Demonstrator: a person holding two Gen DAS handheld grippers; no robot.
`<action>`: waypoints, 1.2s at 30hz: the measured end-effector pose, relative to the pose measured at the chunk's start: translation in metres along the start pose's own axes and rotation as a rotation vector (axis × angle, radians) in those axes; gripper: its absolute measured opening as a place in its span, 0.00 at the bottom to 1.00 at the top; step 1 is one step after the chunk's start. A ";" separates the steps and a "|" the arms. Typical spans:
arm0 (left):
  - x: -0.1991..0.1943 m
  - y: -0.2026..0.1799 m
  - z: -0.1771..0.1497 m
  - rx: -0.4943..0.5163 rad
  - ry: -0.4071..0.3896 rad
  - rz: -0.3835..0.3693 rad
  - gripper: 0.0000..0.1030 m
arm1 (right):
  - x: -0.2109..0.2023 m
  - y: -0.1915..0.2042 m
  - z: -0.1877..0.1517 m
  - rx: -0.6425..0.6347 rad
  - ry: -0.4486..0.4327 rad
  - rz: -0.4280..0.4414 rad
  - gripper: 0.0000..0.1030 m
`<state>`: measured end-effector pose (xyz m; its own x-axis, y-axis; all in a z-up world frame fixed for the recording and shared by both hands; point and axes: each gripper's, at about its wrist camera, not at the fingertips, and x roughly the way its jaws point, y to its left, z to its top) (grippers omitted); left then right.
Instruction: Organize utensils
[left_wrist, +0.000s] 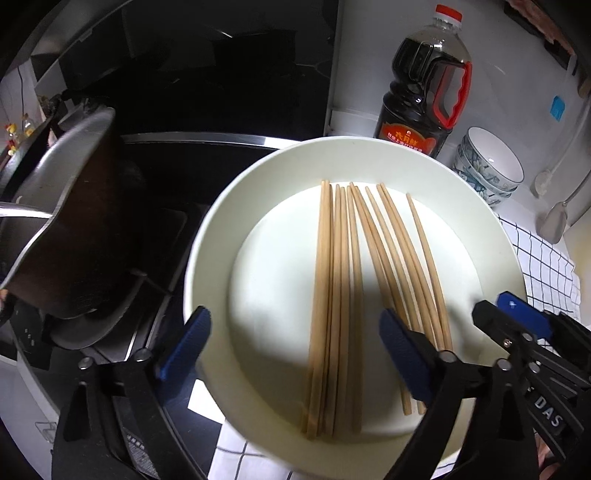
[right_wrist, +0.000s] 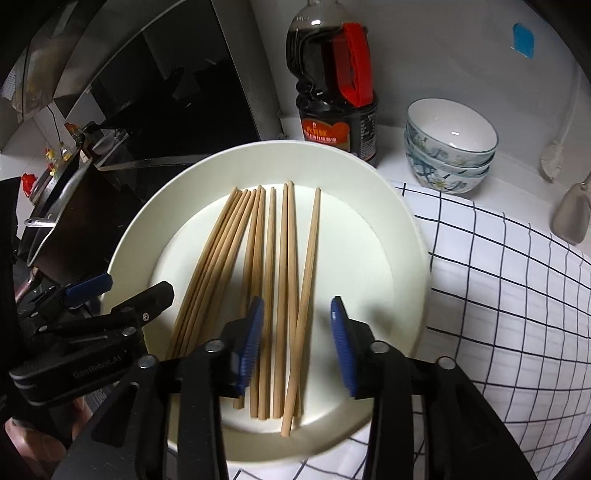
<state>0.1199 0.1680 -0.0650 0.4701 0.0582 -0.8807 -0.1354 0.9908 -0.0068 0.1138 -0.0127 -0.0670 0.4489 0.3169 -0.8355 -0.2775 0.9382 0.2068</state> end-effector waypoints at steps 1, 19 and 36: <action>-0.003 -0.001 -0.002 0.003 0.001 0.006 0.93 | -0.004 0.000 -0.001 0.002 -0.005 0.000 0.42; -0.035 0.001 -0.019 0.026 -0.015 0.019 0.94 | -0.037 -0.009 -0.027 0.070 -0.019 -0.040 0.54; -0.058 0.000 -0.027 0.003 -0.061 0.009 0.94 | -0.063 -0.011 -0.035 0.068 -0.046 -0.054 0.56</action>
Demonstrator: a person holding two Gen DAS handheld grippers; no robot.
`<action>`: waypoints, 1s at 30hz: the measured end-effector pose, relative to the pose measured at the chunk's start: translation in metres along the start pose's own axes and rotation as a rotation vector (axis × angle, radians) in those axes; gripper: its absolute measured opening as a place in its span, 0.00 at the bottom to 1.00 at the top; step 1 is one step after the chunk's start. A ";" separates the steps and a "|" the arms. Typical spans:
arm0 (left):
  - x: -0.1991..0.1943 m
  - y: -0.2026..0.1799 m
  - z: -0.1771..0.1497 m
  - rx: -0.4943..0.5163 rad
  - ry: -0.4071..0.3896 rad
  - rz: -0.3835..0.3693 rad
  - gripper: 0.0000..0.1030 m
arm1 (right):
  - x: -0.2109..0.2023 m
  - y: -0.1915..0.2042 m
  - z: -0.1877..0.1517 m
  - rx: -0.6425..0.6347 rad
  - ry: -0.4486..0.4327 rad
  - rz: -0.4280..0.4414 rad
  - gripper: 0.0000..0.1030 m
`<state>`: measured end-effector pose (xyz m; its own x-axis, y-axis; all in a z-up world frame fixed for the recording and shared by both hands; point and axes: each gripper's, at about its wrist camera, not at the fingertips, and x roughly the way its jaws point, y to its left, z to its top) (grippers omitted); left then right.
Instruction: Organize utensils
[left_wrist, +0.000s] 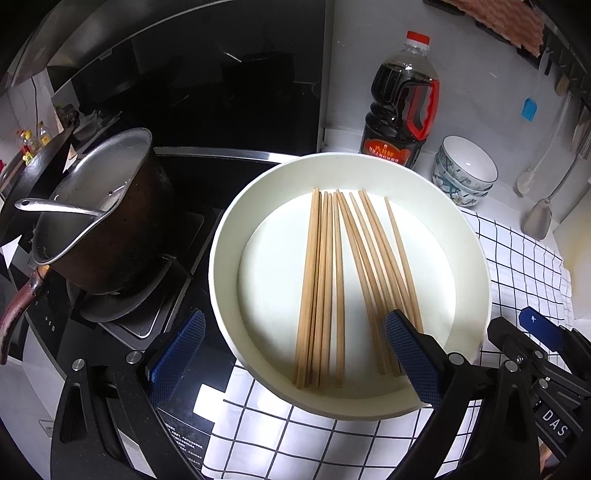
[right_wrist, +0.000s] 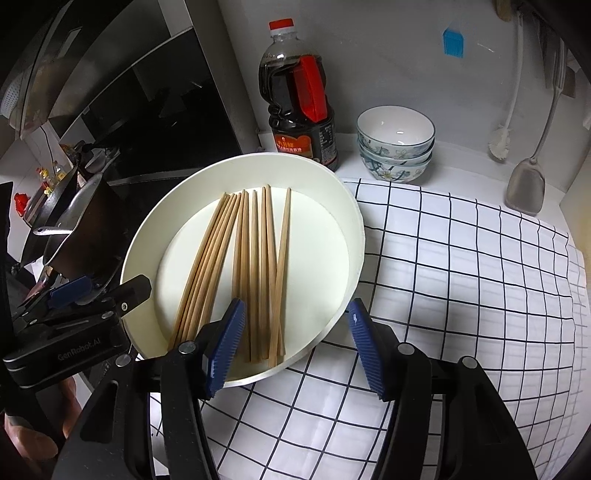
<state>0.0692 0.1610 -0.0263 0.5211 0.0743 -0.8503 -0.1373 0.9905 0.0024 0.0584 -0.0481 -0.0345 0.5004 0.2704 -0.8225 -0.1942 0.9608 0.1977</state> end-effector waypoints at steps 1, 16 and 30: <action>-0.001 0.000 0.000 -0.001 -0.003 -0.002 0.94 | -0.002 0.000 -0.001 0.000 -0.003 0.001 0.56; -0.022 0.001 -0.004 -0.020 -0.043 -0.002 0.94 | -0.015 0.003 -0.005 -0.017 -0.023 0.016 0.56; -0.032 -0.001 -0.006 -0.019 -0.063 -0.004 0.94 | -0.026 0.001 -0.007 -0.026 -0.041 0.018 0.56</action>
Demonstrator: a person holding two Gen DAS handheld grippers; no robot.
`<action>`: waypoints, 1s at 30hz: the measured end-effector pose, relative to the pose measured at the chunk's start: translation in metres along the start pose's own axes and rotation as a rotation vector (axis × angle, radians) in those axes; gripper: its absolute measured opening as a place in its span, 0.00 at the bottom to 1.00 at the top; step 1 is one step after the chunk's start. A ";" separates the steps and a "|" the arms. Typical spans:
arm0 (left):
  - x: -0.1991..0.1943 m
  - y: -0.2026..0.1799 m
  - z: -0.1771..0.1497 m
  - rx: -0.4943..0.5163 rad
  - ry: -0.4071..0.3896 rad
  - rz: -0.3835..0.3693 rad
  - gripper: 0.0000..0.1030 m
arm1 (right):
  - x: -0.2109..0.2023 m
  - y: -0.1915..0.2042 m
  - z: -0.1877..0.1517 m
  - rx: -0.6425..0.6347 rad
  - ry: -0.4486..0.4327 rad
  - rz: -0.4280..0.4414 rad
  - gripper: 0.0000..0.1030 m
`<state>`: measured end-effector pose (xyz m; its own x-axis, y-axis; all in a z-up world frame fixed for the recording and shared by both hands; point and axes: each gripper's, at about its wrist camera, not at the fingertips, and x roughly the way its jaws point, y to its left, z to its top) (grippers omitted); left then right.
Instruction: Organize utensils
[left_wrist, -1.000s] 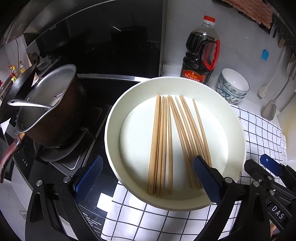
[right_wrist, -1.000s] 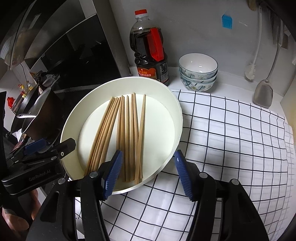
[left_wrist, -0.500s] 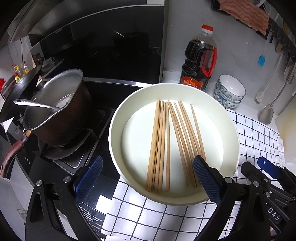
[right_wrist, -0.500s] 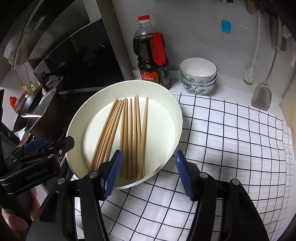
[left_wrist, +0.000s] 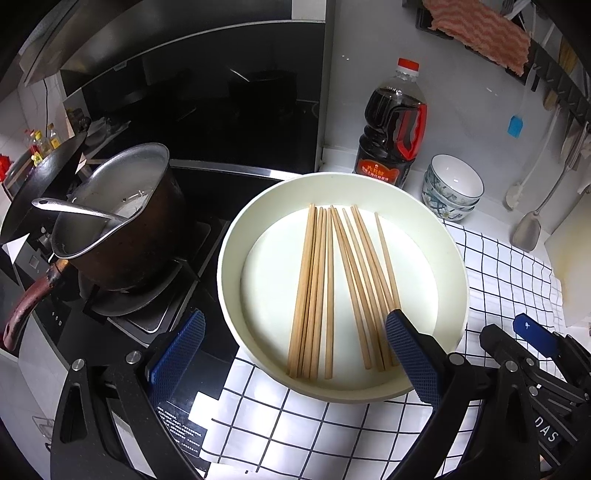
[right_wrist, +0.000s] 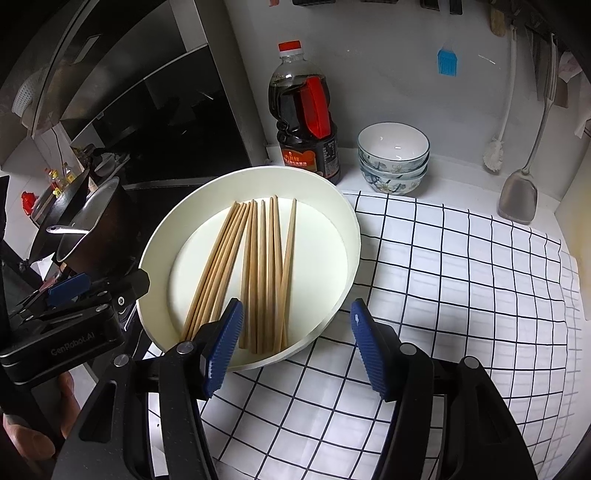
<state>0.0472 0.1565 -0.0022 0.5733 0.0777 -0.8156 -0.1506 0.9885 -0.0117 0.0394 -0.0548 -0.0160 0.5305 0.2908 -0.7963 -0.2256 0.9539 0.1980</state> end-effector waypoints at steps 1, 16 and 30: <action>-0.001 0.000 0.000 0.000 -0.001 0.001 0.94 | -0.001 0.000 0.000 -0.001 -0.001 0.001 0.56; -0.008 -0.007 0.000 0.023 -0.011 0.023 0.94 | -0.005 0.000 -0.001 -0.018 -0.006 0.002 0.56; -0.006 -0.005 0.001 0.004 0.002 0.011 0.94 | -0.006 0.001 -0.001 -0.021 -0.006 0.002 0.56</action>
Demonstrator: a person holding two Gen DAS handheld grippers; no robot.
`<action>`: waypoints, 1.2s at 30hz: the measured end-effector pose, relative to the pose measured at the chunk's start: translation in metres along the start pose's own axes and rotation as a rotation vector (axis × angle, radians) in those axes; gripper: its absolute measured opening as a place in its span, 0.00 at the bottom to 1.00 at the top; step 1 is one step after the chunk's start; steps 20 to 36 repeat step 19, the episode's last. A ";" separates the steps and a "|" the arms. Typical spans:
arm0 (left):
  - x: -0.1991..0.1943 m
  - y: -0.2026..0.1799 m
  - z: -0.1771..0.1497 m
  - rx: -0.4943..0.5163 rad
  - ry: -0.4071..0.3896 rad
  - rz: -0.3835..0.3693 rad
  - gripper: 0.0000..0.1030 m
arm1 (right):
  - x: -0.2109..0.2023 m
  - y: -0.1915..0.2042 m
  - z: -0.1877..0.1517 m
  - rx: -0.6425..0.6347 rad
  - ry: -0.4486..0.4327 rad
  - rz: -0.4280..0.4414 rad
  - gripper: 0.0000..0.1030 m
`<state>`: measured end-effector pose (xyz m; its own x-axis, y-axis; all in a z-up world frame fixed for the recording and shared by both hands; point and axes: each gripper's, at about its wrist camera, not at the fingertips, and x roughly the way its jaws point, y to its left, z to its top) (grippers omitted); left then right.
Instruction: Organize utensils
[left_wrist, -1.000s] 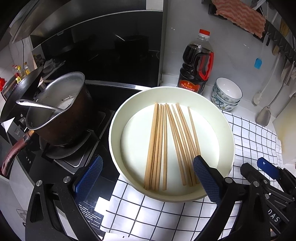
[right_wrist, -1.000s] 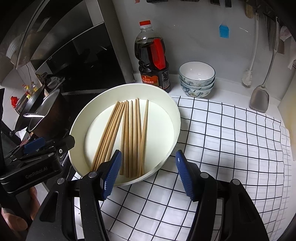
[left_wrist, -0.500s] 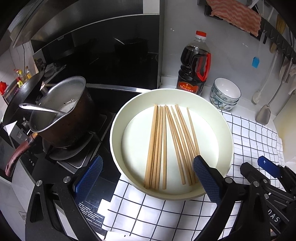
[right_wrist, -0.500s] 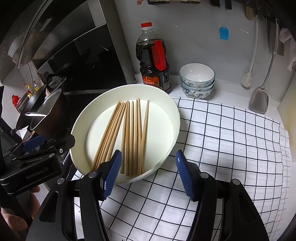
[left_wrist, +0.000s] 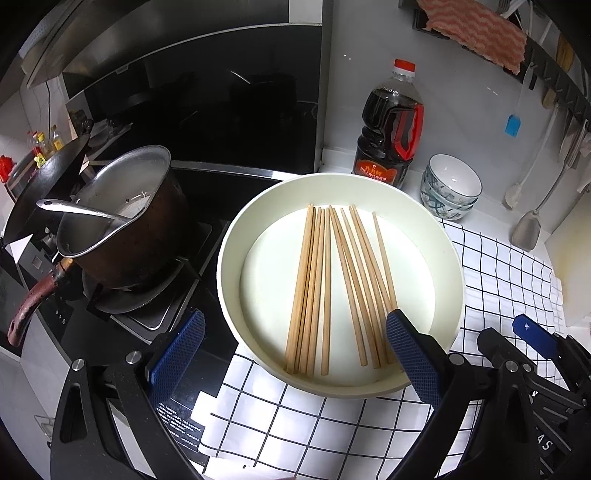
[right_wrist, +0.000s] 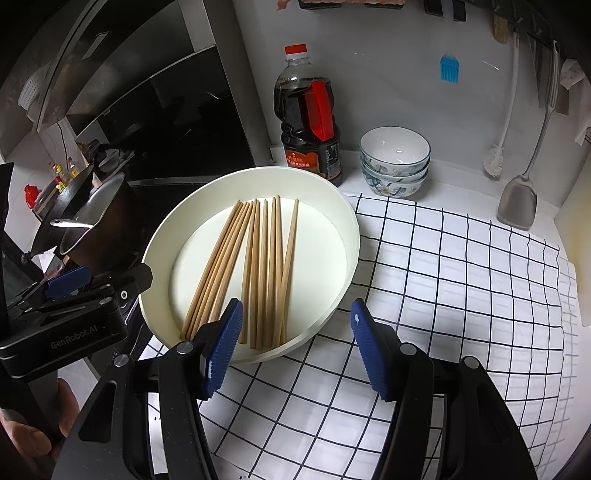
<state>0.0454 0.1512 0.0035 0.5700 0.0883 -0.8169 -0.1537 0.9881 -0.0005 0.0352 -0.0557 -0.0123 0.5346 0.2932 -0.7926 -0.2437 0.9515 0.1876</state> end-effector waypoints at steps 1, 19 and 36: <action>0.000 0.000 0.000 -0.002 0.000 -0.001 0.94 | 0.000 0.000 0.000 0.000 0.000 0.000 0.56; 0.001 -0.001 -0.001 -0.001 0.008 -0.004 0.94 | 0.002 -0.001 -0.002 0.003 0.004 0.002 0.56; 0.001 -0.001 -0.001 -0.001 0.008 -0.004 0.94 | 0.002 -0.001 -0.002 0.003 0.004 0.002 0.56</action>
